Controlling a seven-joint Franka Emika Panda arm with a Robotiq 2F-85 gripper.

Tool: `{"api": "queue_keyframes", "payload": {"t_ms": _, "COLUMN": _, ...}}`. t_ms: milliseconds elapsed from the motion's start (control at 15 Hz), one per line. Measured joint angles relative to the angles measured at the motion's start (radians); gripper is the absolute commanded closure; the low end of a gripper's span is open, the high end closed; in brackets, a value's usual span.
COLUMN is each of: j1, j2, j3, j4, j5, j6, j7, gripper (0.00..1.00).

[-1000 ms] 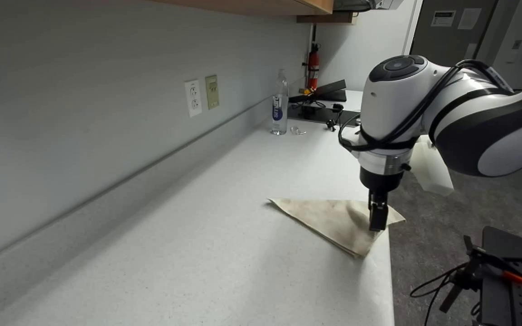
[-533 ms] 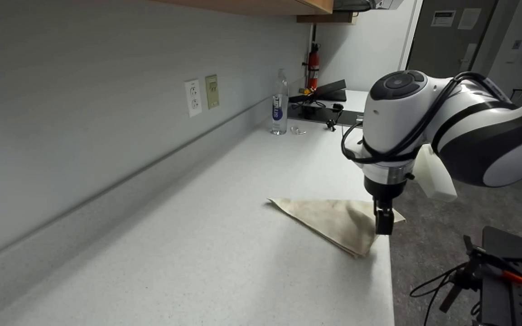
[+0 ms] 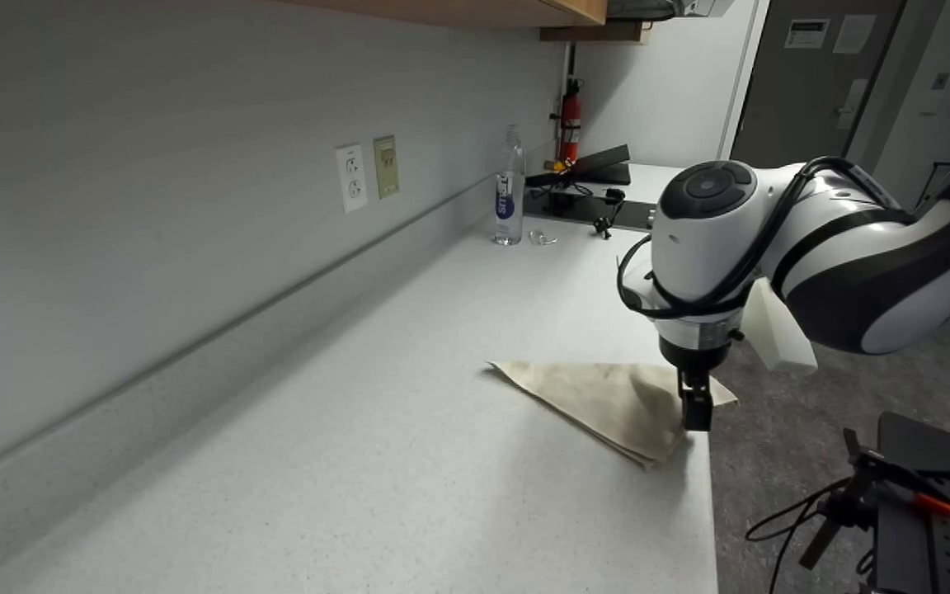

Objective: Unfold the napkin completely

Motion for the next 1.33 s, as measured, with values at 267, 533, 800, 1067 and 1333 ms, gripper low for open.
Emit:
{"api": "queue_keyframes", "payload": {"t_ms": 267, "j1": 0.004, "j2": 0.013, "j3": 0.0, "j4": 0.02, "j5": -0.037, "j6": 0.0, "j7": 0.031, "gripper": 0.0}}
{"api": "queue_keyframes", "payload": {"t_ms": 533, "j1": 0.016, "j2": 0.015, "j3": 0.0, "j4": 0.052, "j5": -0.159, "j6": 0.0, "j7": 0.143, "gripper": 0.0}}
{"api": "queue_keyframes", "payload": {"t_ms": 800, "j1": 0.02, "j2": 0.023, "j3": 0.001, "j4": 0.076, "j5": -0.223, "j6": 0.0, "j7": 0.204, "gripper": 0.31}}
{"api": "queue_keyframes", "payload": {"t_ms": 1067, "j1": 0.022, "j2": 0.038, "j3": 0.002, "j4": 0.092, "j5": -0.234, "j6": 0.0, "j7": 0.231, "gripper": 0.63}}
{"api": "queue_keyframes", "payload": {"t_ms": 1333, "j1": 0.022, "j2": 0.044, "j3": 0.002, "j4": 0.101, "j5": -0.232, "j6": 0.0, "j7": 0.242, "gripper": 0.94}}
